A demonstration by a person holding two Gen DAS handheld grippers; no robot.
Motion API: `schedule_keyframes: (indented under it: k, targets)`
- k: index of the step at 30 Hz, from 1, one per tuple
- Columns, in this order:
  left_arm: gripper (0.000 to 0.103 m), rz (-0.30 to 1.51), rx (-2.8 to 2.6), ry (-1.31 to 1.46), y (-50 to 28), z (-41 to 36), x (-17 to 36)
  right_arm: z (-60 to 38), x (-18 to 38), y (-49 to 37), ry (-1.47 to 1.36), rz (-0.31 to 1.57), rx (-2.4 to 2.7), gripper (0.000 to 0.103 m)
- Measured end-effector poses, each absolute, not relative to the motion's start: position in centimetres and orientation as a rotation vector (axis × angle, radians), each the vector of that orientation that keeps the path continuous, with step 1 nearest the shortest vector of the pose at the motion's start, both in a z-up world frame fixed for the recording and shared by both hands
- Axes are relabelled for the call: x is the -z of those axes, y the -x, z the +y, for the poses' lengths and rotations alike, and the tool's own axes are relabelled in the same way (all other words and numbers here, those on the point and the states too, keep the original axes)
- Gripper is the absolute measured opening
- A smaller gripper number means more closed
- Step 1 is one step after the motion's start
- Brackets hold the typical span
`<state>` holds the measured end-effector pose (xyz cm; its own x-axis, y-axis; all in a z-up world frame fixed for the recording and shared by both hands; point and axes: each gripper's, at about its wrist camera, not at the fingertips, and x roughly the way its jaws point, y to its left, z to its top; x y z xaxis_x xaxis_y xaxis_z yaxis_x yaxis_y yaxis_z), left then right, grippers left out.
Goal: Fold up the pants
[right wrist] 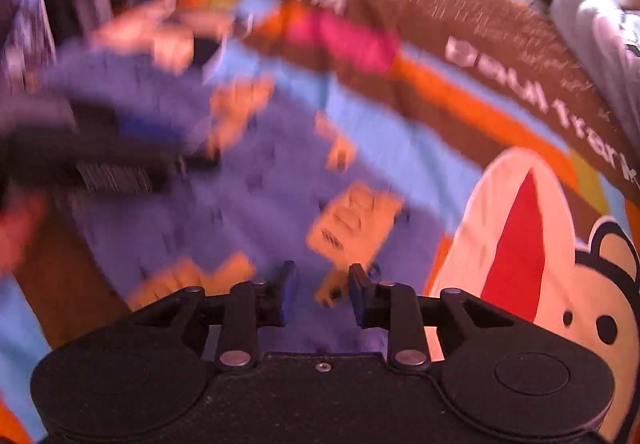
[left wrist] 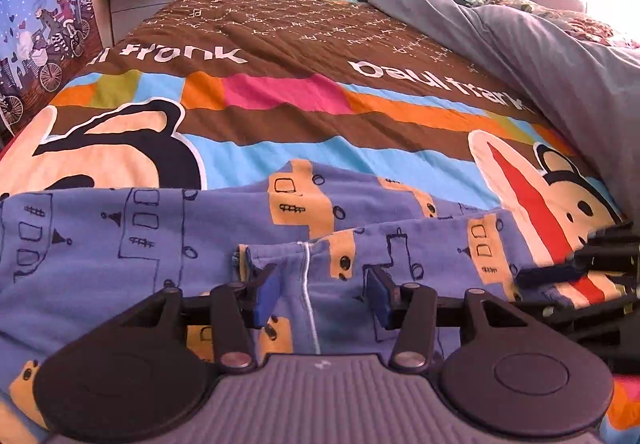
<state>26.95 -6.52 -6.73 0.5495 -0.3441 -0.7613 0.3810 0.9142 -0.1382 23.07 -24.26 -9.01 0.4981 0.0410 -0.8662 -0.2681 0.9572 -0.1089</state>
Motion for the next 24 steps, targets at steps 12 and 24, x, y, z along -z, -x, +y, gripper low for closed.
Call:
schedule_keyframes:
  k: [12,24]
  targets:
    - [0.081,1.016,0.34,-0.107,-24.5,-5.2,5.2,-28.0,5.4,-19.7,0.142,0.915,-0.024,0.083]
    - [0.085,1.019,0.357,0.041,-22.8,0.7,3.4,-28.3,7.1,-20.5,0.261,1.099,-0.062,0.091]
